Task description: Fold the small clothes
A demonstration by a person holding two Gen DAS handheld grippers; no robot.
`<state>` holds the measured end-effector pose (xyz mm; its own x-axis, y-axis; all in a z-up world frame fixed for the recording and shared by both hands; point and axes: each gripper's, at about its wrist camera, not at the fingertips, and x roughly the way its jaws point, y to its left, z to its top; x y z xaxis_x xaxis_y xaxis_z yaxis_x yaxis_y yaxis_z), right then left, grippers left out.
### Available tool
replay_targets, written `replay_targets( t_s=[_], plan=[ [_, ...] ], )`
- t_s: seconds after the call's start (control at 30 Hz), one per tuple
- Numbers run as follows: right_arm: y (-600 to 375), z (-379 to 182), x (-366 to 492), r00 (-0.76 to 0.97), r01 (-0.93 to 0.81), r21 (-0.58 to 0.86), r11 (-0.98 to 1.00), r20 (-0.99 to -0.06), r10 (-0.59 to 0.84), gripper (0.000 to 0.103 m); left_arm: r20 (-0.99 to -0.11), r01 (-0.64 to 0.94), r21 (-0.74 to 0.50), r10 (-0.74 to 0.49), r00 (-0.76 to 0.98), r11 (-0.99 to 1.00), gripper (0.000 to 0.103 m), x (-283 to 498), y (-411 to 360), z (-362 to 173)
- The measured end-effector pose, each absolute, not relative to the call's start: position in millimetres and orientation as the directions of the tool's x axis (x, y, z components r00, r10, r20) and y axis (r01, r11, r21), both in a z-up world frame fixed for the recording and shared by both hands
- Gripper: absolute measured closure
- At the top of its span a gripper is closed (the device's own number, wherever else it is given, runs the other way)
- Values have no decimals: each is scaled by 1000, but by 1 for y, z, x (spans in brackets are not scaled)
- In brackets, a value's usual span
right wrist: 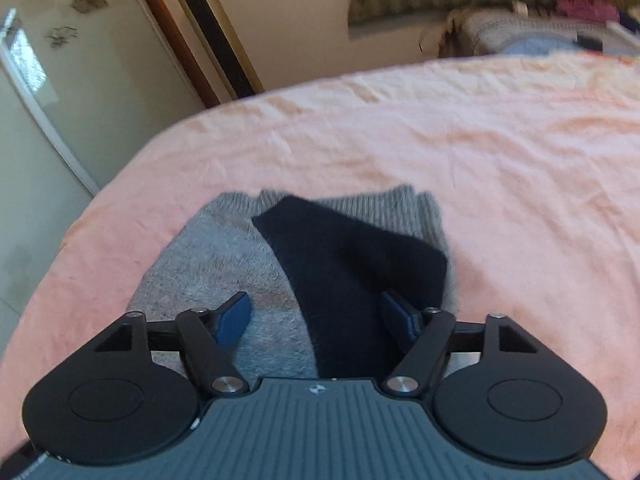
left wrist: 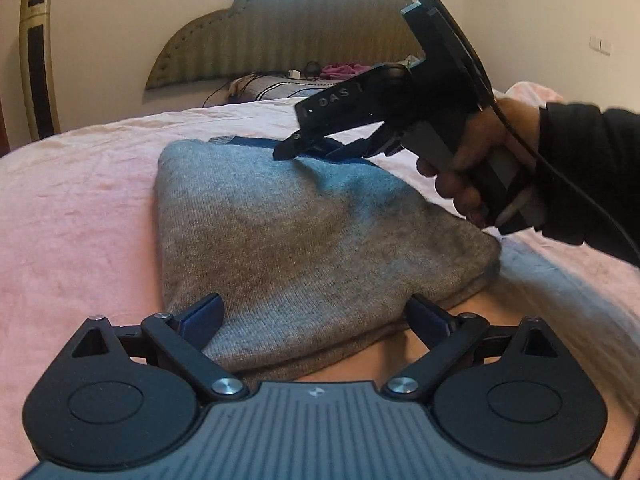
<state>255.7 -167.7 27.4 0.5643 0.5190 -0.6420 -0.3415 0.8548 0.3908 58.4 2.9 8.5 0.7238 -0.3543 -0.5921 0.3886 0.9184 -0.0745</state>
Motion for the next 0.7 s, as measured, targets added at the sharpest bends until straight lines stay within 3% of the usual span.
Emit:
replay_targets(
  t_s=[0.13,0.23,0.3,0.43,0.5,0.57,0.63,0.7],
  plan=[
    [-146,46,260,532,-342,290,894,-725,439,35,-573,383,-125,-382,725,915,2,60,11,8],
    [-124,80,252,558,-402,355,844,-636,533,35,-580,381,-96,-363,730,919,1,59,2,8],
    [-95,86,253,509,-469,386,794,-617,600,22,-582,384,-91,-362,729,919,0,57,3,7],
    [-36,42,279,351,-477,364,800,-756,553,20,-581,384,-99,-367,727,918,0,59,5,7],
    [-32,25,281,400,-529,338,778,-710,580,9,-582,382,-97,-364,728,919,0,60,5,6],
    [-26,28,280,424,-513,310,801,-719,550,7,-582,381,-96,-362,728,920,0,60,4,6],
    [-23,40,275,414,-490,310,815,-739,531,7,-581,380,-97,-362,729,920,0,60,3,5],
    [-43,57,262,422,-454,392,800,-696,581,13,-579,379,-102,-365,729,920,0,60,3,5]
  ],
)
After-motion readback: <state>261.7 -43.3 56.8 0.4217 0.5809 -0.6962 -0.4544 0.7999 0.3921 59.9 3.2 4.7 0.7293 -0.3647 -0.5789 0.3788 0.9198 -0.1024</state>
